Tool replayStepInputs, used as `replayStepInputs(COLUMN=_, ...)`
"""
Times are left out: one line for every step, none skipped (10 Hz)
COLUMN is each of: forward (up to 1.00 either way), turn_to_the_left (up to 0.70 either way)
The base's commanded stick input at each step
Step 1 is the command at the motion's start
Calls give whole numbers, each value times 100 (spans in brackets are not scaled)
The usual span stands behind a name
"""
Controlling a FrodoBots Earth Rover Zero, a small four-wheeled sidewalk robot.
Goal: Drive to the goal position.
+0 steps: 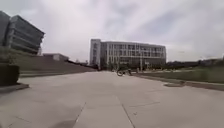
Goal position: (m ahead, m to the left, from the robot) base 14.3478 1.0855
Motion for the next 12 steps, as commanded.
replayStepInputs(forward=100, turn_to_the_left=0)
replayStepInputs(forward=100, turn_to_the_left=0)
replayStepInputs(forward=100, turn_to_the_left=0)
replayStepInputs(forward=100, turn_to_the_left=0)
replayStepInputs(forward=100, turn_to_the_left=0)
replayStepInputs(forward=100, turn_to_the_left=0)
replayStepInputs(forward=100, turn_to_the_left=0)
replayStepInputs(forward=100, turn_to_the_left=0)
replayStepInputs(forward=100, turn_to_the_left=0)
replayStepInputs(forward=100, turn_to_the_left=0)
replayStepInputs(forward=100, turn_to_the_left=0)
replayStepInputs(forward=100, turn_to_the_left=0)
